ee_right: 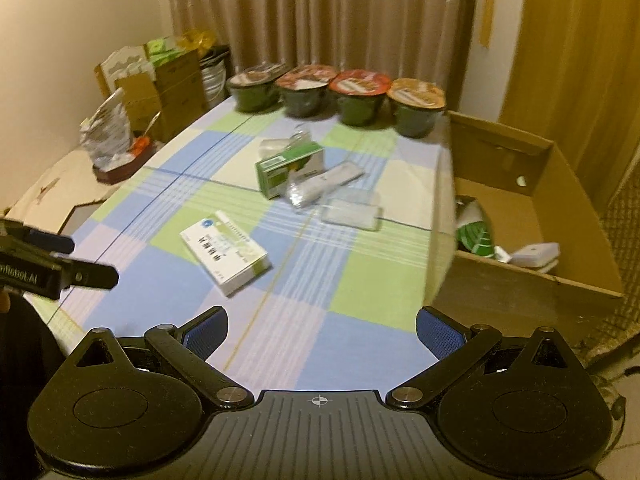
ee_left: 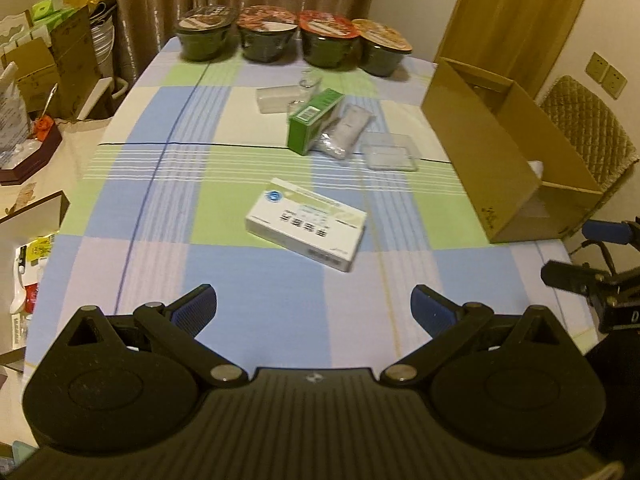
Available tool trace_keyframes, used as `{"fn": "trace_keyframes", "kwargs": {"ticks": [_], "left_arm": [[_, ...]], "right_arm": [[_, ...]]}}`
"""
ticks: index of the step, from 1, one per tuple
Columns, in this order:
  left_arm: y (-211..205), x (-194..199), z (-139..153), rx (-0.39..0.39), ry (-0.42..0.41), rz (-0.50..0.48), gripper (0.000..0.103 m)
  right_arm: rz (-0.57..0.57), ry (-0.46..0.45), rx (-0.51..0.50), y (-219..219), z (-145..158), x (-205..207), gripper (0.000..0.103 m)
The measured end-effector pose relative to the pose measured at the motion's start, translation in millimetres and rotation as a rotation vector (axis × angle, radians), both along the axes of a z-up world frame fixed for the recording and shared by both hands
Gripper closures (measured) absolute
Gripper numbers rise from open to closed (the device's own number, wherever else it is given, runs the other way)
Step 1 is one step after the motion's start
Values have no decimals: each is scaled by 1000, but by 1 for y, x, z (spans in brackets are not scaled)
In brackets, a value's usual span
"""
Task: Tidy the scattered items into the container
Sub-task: 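Move both tools back toward the remaining items on the table, then grasp the white medicine box with the right gripper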
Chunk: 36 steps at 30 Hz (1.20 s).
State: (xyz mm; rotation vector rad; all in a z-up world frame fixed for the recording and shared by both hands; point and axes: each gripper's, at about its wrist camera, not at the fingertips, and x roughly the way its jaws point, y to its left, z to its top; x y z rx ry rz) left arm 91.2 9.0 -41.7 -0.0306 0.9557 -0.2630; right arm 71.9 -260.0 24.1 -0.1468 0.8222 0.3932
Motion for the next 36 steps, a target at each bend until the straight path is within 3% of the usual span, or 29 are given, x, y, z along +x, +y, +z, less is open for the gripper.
{"fn": "trace_keyframes", "kwargs": {"ticks": [11, 23, 36], "left_arm": [[15, 39, -12, 78, 0, -92, 1], [42, 91, -42, 108, 14, -204, 1], [44, 134, -80, 189, 29, -413, 1]], "right_arm": [[195, 30, -47, 47, -27, 27, 0], [418, 76, -125, 110, -81, 95, 0], [609, 162, -196, 161, -133, 151, 0]]}}
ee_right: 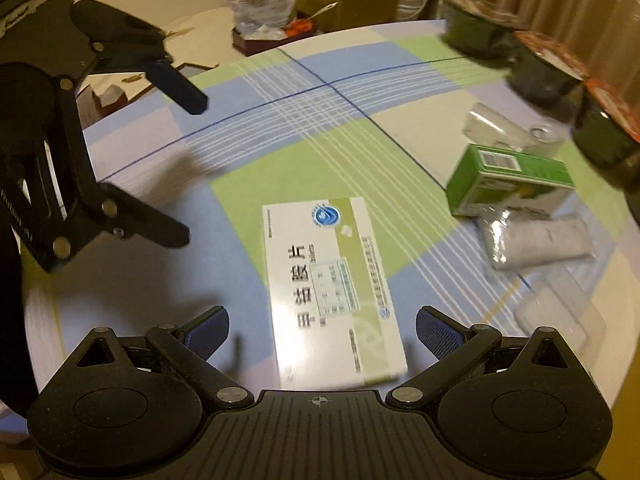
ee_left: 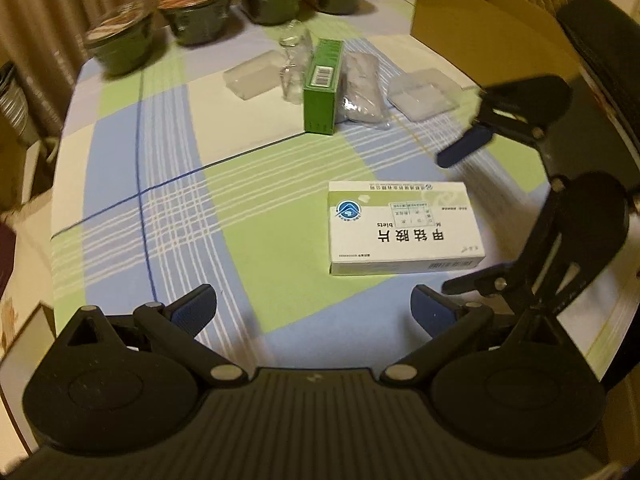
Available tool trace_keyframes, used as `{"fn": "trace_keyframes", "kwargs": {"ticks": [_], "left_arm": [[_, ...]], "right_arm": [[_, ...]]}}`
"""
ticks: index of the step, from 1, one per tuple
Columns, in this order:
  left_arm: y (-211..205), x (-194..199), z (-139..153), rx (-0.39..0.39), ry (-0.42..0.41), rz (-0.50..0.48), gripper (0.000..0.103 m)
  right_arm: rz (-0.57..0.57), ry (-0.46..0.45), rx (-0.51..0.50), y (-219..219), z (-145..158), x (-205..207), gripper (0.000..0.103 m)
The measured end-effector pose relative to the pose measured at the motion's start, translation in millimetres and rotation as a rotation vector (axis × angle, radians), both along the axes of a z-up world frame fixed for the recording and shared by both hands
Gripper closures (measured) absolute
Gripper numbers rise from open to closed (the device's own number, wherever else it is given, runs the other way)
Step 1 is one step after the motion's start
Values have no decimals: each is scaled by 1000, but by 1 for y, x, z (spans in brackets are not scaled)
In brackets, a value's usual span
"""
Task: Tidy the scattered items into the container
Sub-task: 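Grasp the white medicine box with the right gripper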
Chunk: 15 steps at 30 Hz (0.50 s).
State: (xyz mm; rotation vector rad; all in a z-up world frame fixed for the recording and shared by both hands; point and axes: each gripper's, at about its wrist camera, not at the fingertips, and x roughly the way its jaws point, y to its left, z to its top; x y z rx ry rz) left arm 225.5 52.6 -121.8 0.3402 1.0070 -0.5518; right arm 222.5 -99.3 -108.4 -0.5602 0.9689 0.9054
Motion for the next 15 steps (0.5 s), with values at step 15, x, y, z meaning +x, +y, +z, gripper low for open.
{"fn": "trace_keyframes", "kwargs": {"ticks": [15], "left_arm": [[-5, 7, -17, 128, -13, -291, 1]], "right_arm": [[106, 67, -79, 23, -18, 24, 0]]}}
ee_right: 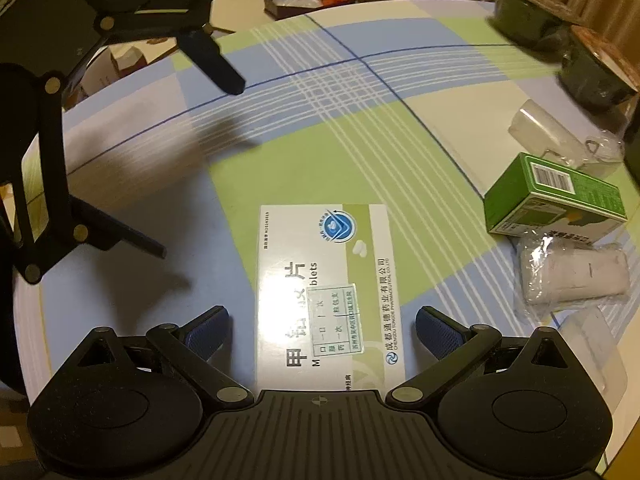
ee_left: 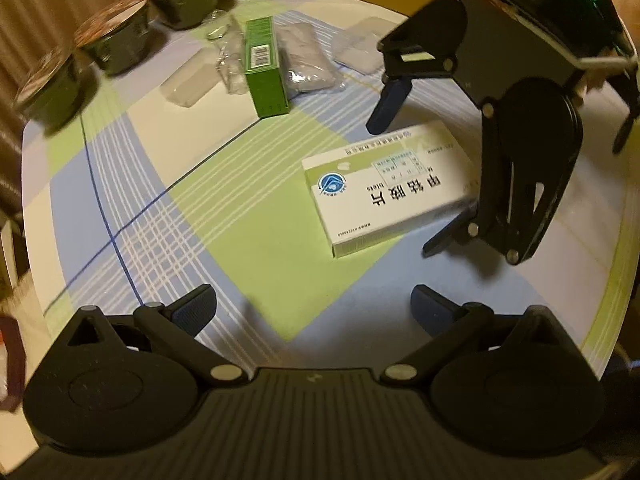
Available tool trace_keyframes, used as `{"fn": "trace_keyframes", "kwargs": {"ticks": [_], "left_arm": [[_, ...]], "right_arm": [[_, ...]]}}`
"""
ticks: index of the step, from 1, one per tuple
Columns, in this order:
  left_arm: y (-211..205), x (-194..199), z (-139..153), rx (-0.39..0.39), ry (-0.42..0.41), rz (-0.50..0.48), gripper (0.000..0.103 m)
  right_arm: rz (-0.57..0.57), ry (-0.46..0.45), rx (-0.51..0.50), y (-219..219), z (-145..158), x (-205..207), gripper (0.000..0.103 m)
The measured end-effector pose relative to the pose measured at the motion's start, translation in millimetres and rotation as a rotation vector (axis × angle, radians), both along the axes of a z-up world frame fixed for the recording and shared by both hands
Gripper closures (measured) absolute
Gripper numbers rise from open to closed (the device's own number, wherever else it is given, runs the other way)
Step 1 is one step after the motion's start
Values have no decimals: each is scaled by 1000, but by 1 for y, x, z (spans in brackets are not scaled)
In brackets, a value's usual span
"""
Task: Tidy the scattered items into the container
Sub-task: 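Grasp the white medicine box with the right gripper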
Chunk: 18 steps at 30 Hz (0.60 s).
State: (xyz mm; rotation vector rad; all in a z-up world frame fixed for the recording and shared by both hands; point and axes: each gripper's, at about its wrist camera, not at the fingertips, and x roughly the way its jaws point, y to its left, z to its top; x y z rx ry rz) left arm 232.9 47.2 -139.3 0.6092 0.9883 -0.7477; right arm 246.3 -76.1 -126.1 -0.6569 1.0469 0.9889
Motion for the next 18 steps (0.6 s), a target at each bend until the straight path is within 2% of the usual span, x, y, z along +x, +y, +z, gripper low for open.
{"fn": "trace_keyframes", "kwargs": {"ticks": [1, 3, 5, 11, 18], "left_arm": [[0, 0, 0, 6, 1, -13, 1], [-1, 0, 0, 16, 2, -37, 1], [-4, 0, 0, 28, -4, -56, 1], [-15, 2, 1, 15, -8, -82, 1], [-43, 5, -1, 32, -18, -175, 1]], "right_arm": [[5, 2, -3, 0, 0, 0, 14], [-5, 14, 6, -1, 1, 1, 19], [-18, 13, 18, -2, 4, 1, 30], [-35, -17, -1, -14, 13, -8, 30], [-115, -59, -53, -58, 25, -15, 30]]}}
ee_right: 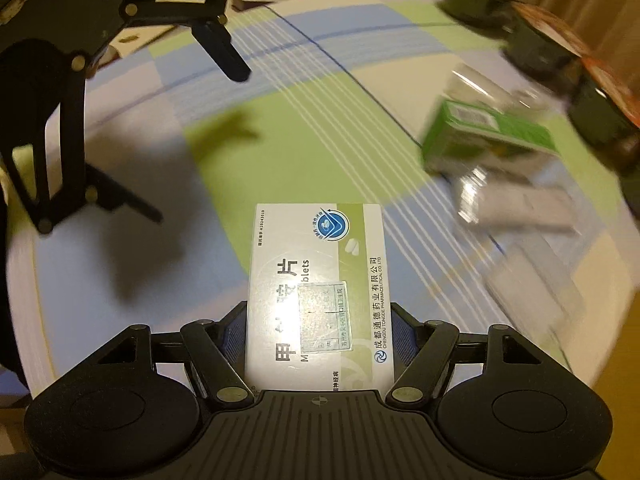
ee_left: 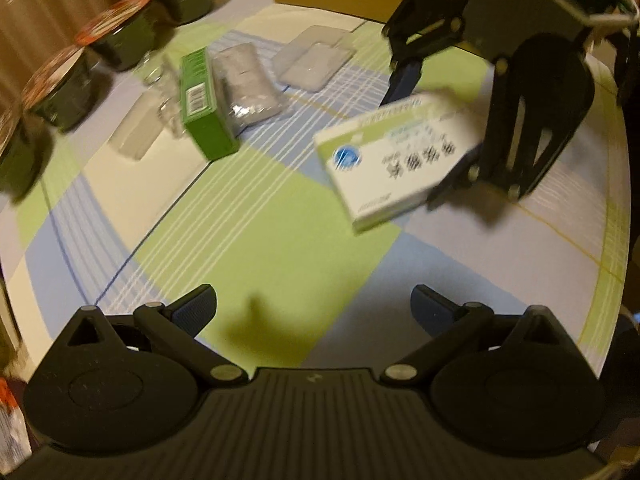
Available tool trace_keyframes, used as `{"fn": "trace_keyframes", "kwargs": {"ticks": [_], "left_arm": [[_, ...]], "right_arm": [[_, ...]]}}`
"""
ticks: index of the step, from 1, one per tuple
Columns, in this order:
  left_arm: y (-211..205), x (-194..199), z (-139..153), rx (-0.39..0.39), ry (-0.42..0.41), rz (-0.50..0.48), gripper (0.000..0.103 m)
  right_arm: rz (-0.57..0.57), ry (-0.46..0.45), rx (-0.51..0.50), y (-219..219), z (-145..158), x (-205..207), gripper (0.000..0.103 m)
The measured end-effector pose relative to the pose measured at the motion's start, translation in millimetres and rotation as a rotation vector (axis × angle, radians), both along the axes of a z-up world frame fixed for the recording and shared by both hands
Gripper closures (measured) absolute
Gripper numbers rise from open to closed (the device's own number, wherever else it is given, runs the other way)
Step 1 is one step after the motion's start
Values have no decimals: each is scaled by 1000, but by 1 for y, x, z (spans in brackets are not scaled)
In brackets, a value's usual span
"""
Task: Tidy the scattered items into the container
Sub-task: 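Grasp the white medicine box with the right gripper, then grasp the green box with the left gripper while the right holds the medicine box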
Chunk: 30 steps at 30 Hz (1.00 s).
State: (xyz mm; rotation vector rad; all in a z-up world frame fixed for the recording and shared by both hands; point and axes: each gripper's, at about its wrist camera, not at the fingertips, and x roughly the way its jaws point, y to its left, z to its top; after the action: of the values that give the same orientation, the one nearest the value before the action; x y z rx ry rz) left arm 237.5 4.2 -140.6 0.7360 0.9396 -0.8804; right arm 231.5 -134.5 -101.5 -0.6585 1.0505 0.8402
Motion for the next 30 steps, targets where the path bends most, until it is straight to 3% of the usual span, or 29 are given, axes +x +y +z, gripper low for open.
{"fn": "trace_keyframes", "kwargs": {"ticks": [5, 12, 21, 24, 28, 30], "left_arm": [[-18, 20, -3, -11, -12, -14, 2], [-46, 53, 2, -9, -46, -36, 2], [-72, 116, 21, -55, -57, 57, 4], [-80, 132, 21, -70, -48, 85, 12], [-88, 152, 13, -69, -30, 140, 43], [-90, 158, 8, -57, -18, 164, 52]], "right_arm": [[-53, -25, -28, -31, 7, -1, 30], [-41, -61, -49, -48, 15, 8, 30], [-29, -132, -48, -47, 36, 45, 30], [-43, -137, -46, -46, 38, 57, 30], [-58, -135, -44, -46, 38, 65, 30], [-61, -130, -43, -47, 37, 67, 30]]}}
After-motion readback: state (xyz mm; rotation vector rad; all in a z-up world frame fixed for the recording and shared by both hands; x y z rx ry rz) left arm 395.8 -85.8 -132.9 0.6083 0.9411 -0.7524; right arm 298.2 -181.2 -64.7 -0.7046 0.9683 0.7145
